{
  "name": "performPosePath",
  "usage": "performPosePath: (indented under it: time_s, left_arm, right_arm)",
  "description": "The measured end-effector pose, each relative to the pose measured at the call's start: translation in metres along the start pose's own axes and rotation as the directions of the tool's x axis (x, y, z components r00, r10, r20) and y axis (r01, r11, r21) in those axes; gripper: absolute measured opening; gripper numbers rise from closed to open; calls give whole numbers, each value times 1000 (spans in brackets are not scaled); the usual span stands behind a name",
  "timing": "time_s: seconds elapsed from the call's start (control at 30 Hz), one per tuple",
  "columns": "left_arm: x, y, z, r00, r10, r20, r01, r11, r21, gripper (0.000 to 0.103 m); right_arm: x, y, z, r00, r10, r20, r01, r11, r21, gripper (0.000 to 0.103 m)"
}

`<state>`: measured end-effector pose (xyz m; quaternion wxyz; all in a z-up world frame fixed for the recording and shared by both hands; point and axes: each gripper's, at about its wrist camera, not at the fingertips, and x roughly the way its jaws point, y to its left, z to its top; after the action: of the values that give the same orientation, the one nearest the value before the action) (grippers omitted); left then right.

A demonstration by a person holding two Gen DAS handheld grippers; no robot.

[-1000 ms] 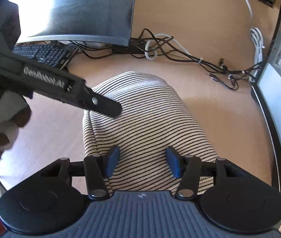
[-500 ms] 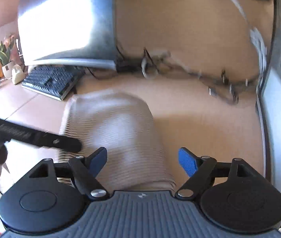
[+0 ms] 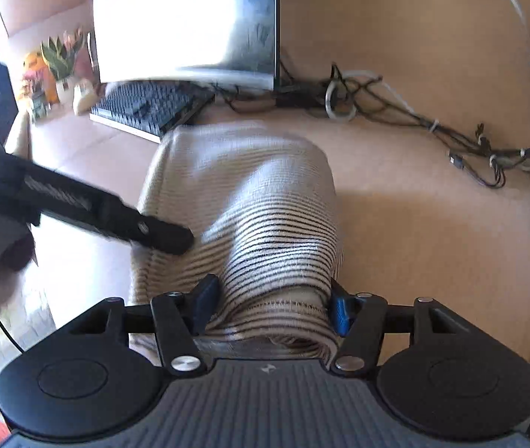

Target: Fold clothes

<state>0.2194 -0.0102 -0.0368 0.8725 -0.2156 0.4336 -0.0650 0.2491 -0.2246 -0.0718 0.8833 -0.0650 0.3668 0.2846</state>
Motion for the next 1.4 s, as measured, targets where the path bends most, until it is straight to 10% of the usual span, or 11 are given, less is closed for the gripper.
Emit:
performPosePath:
  time_s: [0.33,0.6,0.87,1.1,1.4]
  left_arm:
    - [4,-2,-2,999,16,33,-17,1000,16,58]
    - [6,1,1,1000,20,24,-20,1000,-4,65]
    - [7,-4,13,999,21,33,-20,1000,-11,58]
    - [12,3,9,1000,-2,22,3,1000,-29,58]
    - [-4,33,16,998,59,35,-59,998,-19,58]
  right_arm:
    - [-31,-36,18,991,27,133,-47,987,152,89]
    - [5,-47,16,995,75,62,-86,977,196,63]
    - [-5,-23,10,998,48,40,-49,999,23,64]
    - [-12,-64,18,995,89,43,-97,961,260,77]
    - [29,-33,23,980,197,-21,-187,956,224,69]
